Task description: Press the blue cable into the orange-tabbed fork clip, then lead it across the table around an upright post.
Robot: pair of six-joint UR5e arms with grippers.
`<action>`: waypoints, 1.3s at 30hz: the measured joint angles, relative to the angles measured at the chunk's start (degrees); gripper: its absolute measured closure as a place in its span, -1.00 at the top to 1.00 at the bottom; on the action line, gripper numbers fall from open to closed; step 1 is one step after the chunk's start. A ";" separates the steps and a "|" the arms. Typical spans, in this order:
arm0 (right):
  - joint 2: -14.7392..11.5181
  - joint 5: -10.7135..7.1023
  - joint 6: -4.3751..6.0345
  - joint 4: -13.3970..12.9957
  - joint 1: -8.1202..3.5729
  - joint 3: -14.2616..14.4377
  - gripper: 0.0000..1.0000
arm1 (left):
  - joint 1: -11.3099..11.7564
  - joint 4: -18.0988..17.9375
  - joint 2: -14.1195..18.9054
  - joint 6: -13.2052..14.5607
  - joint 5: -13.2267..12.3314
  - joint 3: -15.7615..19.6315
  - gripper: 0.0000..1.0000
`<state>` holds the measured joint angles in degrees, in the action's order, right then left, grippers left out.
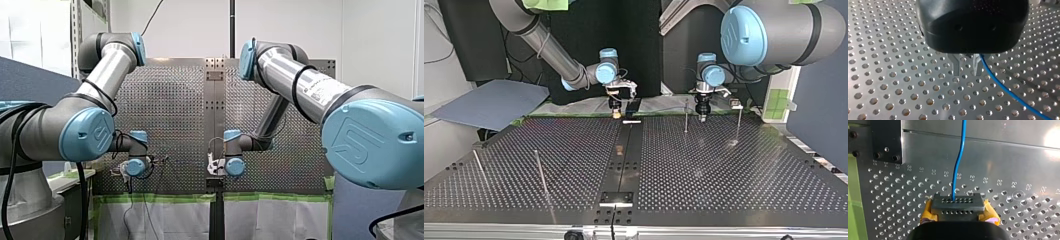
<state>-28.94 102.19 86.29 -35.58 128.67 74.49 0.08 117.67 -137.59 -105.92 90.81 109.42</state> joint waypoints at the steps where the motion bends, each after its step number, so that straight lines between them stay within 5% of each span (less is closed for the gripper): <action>1: 0.00 -0.01 -0.02 0.06 -0.01 0.00 -1.00 | 0.09 0.17 0.00 0.15 -0.13 0.00 0.57; 2: 0.00 -0.03 -0.10 0.16 -0.02 0.00 -1.00 | 0.18 0.42 0.00 0.32 -0.10 -0.01 1.00; 13: -0.01 -0.13 -0.31 1.10 -0.17 0.00 -1.00 | 0.64 5.19 0.14 3.45 2.65 0.75 1.00; 24: -0.02 -0.14 -0.13 1.86 -0.37 0.00 -1.00 | 0.74 7.88 2.17 7.30 -2.15 5.41 1.00; 29: -0.03 -0.14 0.06 1.90 -0.36 0.00 -1.00 | 0.51 6.23 4.64 5.75 -4.71 7.99 1.00; 39: -0.03 -0.49 0.63 2.04 -0.46 0.01 -1.00 | 0.13 8.44 9.92 4.37 -9.53 13.28 1.00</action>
<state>-28.97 101.69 86.92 -33.55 128.21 74.50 0.20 126.11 -127.67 -101.55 81.28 122.69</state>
